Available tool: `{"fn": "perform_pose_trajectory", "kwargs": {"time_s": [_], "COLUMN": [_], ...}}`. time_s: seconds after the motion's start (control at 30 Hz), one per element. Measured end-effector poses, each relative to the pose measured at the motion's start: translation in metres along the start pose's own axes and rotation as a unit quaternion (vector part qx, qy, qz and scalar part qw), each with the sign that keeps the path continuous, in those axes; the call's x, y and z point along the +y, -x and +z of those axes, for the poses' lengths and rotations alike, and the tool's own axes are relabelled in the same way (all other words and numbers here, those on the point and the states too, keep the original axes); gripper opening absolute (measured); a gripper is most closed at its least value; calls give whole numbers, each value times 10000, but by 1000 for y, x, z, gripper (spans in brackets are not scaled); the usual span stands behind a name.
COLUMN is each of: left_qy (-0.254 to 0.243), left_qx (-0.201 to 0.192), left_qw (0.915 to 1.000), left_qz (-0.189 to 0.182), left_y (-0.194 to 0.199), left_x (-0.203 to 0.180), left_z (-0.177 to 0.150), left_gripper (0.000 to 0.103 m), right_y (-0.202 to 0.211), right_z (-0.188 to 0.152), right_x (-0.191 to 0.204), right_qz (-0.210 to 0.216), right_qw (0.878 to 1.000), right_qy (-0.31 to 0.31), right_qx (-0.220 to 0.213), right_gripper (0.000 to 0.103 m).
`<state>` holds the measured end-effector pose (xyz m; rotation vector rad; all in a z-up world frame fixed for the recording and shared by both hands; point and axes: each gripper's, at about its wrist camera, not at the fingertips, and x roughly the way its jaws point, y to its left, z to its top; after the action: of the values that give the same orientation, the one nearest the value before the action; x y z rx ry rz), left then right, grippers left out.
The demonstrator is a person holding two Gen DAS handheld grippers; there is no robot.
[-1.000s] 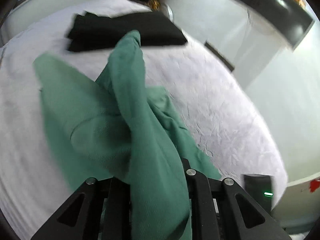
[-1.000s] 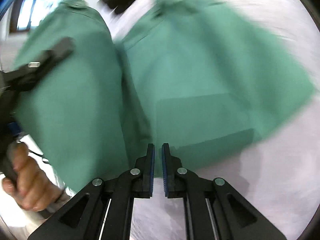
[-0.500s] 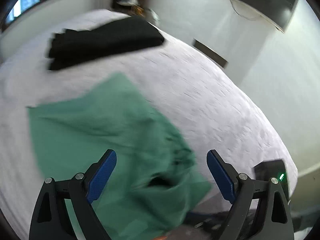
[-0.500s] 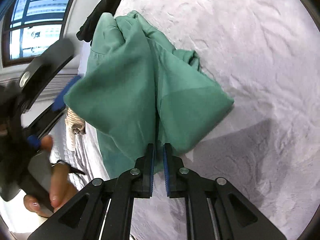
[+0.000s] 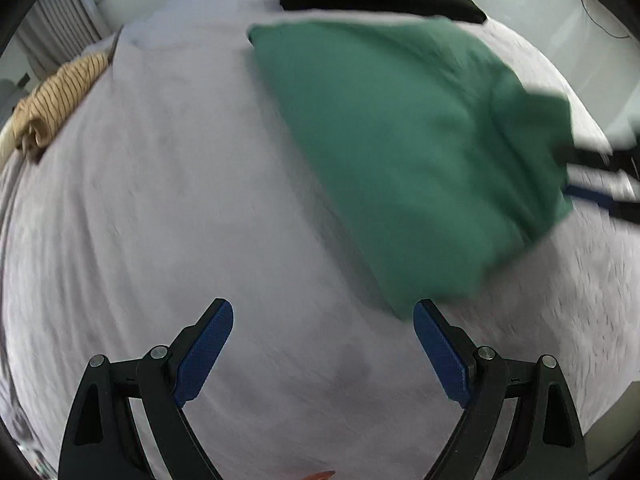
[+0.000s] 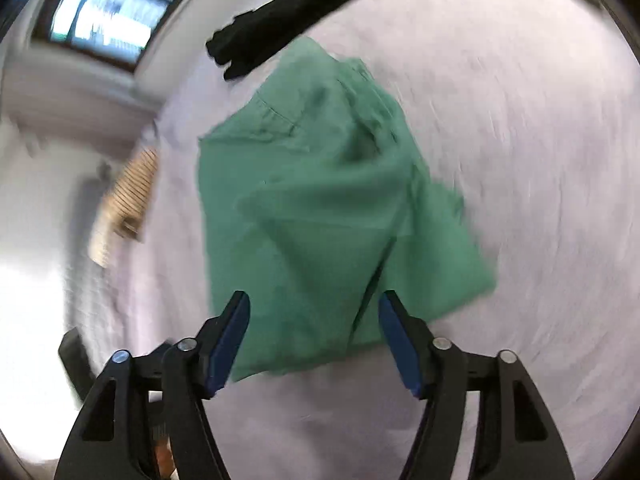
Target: Fold large clothes
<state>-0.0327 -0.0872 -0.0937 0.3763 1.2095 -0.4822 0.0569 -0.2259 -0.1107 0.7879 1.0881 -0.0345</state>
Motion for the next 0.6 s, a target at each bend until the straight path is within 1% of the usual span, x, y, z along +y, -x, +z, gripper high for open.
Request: {"fn": "perform_pose_trajectory", "kwargs": {"time_s": [0.07,0.1,0.13,0.17,0.2,0.23,0.27,0.3,0.33,0.4,0.43,0.47,0.5,0.53,0.57,0.6], "left_qy": [36,65,118,227,479,685,911,1050,1111,1082,1108,1119,1117,1077,1014,923], "left_qx": [3,-38,-81,-122,-205,-252,-252,-260,-289,-296,-283,-251,-204,-184,-179,-180], "left_qw": [10000,10000,9998,9993,9975,9960,9948,9937,9930,9934,9933,9933,9935,9939,9946,9954], "left_qz": [-37,29,116,256,472,515,382,305,275,242,189,150,123,122,140,171], "left_y": [-5,-10,-16,-22,-25,-28,-28,-28,-26,-27,-29,-33,-35,-39,-48,-46], "left_x": [-18,-26,-32,-34,-29,-23,-14,-7,0,4,10,10,10,10,12,9], "left_z": [-3,-3,-1,2,9,10,13,15,15,10,14,11,11,10,17,14], "left_gripper": [92,92,92,92,92,93,93,93,93,96,96,96,96,96,96,96], "right_y": [-14,-21,-30,-35,-37,-35,-26,-14,-4,10,9,3,-11,-22,-32,-39], "right_z": [9,13,19,25,28,35,39,40,38,30,21,15,2,-5,-13,-23], "right_x": [11,12,12,9,7,7,3,-2,-8,-29,-49,-65,-90,-105,-118,-130], "right_qz": [-402,-510,-732,-844,-828,-699,-374,91,434,897,1068,1081,1062,1123,1221,1426], "right_qw": [9987,9980,9964,9956,9960,9973,9989,9987,9966,9884,9807,9753,9652,9577,9496,9375], "right_qy": [294,344,358,314,201,17,-254,-493,-667,-1148,-1587,-1896,-2383,-2650,-2886,-3171], "right_qx": [140,172,228,262,265,243,108,-81,-231,-426,-411,-335,-159,-28,71,118], "right_gripper": [74,74,74,70,55,6,7,7,7,7,7,7,7,7,7,7]}}
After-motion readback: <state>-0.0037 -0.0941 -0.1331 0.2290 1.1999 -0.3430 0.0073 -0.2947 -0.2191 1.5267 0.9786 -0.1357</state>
